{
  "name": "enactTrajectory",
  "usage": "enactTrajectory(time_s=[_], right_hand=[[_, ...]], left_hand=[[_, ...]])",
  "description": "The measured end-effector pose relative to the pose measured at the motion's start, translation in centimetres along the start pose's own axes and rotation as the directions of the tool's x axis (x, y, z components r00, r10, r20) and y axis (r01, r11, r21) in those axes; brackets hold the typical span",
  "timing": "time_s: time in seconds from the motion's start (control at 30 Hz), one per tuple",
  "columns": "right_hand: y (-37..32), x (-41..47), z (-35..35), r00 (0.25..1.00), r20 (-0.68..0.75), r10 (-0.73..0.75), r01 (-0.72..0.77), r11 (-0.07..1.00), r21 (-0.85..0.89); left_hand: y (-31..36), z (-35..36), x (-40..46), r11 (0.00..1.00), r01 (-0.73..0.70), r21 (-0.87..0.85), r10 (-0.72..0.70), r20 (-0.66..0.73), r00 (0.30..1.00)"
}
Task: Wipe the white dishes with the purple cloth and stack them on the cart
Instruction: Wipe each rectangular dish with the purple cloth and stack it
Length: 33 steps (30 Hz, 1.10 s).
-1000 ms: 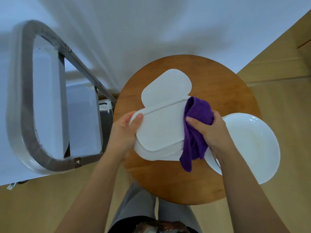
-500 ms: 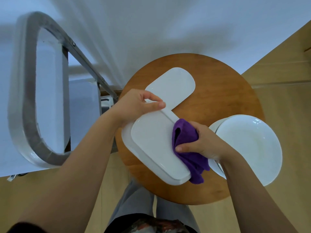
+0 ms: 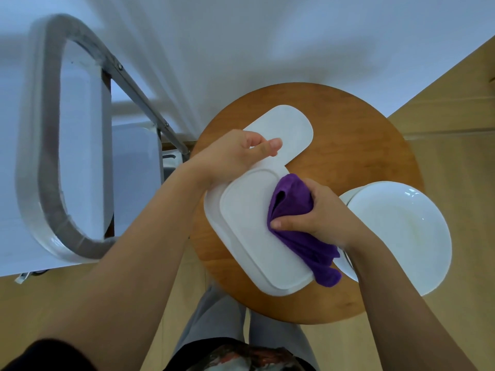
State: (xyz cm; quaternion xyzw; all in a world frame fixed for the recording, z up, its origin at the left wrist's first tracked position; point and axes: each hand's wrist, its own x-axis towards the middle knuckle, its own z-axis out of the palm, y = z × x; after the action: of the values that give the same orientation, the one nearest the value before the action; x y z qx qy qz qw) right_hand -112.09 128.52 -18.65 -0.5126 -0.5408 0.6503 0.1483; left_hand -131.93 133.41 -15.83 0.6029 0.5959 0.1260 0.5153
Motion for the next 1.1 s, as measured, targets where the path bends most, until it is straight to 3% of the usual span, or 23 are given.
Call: enactTrajectory(time_s=[0.13, 0.3, 0.43, 0.5, 0.57, 0.6, 0.63, 0.67, 0.73, 0.8, 0.9, 0.97, 1.03, 1.1], right_hand=[[-0.7, 0.4, 0.7, 0.995, -0.095, -0.015, 0.012, 0.999, -0.034], [-0.8, 0.2, 2.1, 0.966, -0.251, -0.056, 0.073, 0.995, 0.061], [-0.6, -0.1, 3.9, 0.930, -0.355, -0.092, 0.142, 0.983, 0.118], [-0.7, -0.1, 4.3, 0.885, -0.455, -0.095, 0.172, 0.976, 0.130], [-1.2, -0.1, 3.7, 0.783, -0.615, -0.092, 0.223, 0.965, 0.140], [-1.5, -0.1, 3.2, 0.722, -0.681, -0.119, 0.260, 0.959, 0.108], [-1.7, -0.1, 2.7, 0.679, -0.716, -0.165, 0.287, 0.957, 0.052], [-1.9, -0.1, 2.4, 0.662, -0.719, -0.212, 0.296, 0.955, -0.009], [-2.1, -0.1, 2.7, 0.676, -0.669, -0.308, 0.309, 0.943, -0.122], [-1.8, -0.4, 3.8, 0.651, -0.581, -0.489, 0.356, 0.872, -0.335], [-0.5, -1.0, 4.9, 0.552, -0.405, -0.729, 0.449, 0.669, -0.592], [0.1, -1.6, 5.1, 0.527, -0.388, -0.756, 0.526, 0.648, -0.550], [-0.4, -1.9, 5.0, 0.572, -0.509, -0.643, 0.574, 0.757, -0.311], [-1.3, -1.6, 4.5, 0.629, -0.712, -0.313, 0.485, 0.873, 0.045]], left_hand=[[0.5, 1.5, -0.4, 0.998, -0.009, -0.056, 0.012, 0.055, 0.998], [0.6, 2.2, -1.1, 0.982, 0.070, -0.173, -0.077, -0.034, 0.996], [1.2, 1.3, -1.5, 0.983, 0.086, -0.162, -0.099, -0.076, 0.992], [0.6, 0.3, -1.8, 0.984, 0.069, -0.163, -0.103, -0.207, 0.973], [-0.7, -0.6, -2.3, 0.955, 0.106, -0.278, -0.221, -0.425, 0.878], [-1.4, -0.8, -2.9, 0.898, 0.165, -0.408, -0.358, -0.459, 0.813], [-2.1, -0.7, -3.5, 0.793, 0.247, -0.557, -0.508, -0.380, 0.773], [-2.6, -0.3, -4.1, 0.651, 0.345, -0.676, -0.612, -0.198, 0.766], [-3.2, 1.4, -4.9, 0.359, 0.526, -0.771, -0.593, 0.246, 0.767], [-3.2, 2.7, -5.1, 0.169, 0.588, -0.791, -0.445, 0.471, 0.761], [-3.4, 2.6, -5.0, -0.054, 0.560, -0.827, -0.227, 0.556, 0.799], [-3.9, 2.1, -5.4, -0.156, 0.541, -0.826, -0.082, 0.557, 0.827], [-4.7, 1.9, -5.9, -0.168, 0.503, -0.848, 0.028, 0.506, 0.862], [-5.7, 2.0, -6.2, -0.089, 0.392, -0.916, 0.026, 0.391, 0.920]])
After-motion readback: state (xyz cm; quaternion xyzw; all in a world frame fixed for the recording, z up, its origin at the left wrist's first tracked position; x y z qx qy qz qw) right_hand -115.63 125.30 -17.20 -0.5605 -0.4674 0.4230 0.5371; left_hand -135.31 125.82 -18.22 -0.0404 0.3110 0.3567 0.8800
